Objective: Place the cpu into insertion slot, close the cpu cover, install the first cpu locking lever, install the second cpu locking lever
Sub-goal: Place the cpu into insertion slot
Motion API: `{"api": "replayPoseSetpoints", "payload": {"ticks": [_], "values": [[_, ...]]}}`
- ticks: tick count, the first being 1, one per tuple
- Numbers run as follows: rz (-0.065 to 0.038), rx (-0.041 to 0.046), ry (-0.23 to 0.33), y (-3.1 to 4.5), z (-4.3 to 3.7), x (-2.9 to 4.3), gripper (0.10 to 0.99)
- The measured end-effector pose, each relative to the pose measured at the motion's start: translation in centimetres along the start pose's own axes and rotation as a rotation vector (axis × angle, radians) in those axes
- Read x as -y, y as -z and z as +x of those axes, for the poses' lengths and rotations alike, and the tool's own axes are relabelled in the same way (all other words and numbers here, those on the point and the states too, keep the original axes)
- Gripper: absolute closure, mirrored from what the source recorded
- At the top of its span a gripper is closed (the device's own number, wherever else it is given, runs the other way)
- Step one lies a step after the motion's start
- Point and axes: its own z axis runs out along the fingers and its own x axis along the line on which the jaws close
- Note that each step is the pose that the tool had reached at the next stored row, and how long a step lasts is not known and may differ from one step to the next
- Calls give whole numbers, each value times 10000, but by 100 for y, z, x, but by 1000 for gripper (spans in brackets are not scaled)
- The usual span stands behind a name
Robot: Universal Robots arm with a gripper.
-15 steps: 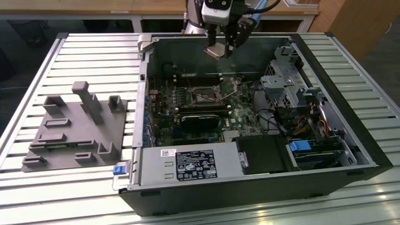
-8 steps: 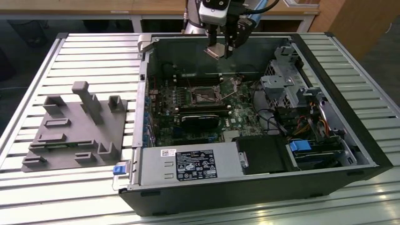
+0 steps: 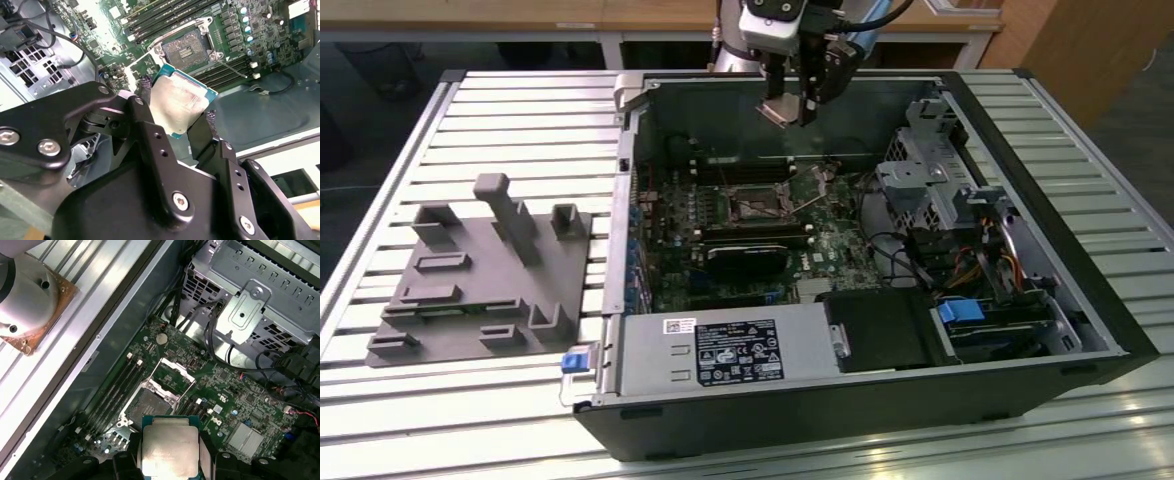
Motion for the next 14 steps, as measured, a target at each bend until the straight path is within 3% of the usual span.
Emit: {"api": "replayPoseSetpoints", "payload": {"ticks": [14], "values": [[-16, 77, -888, -18, 0, 2, 545]]}}
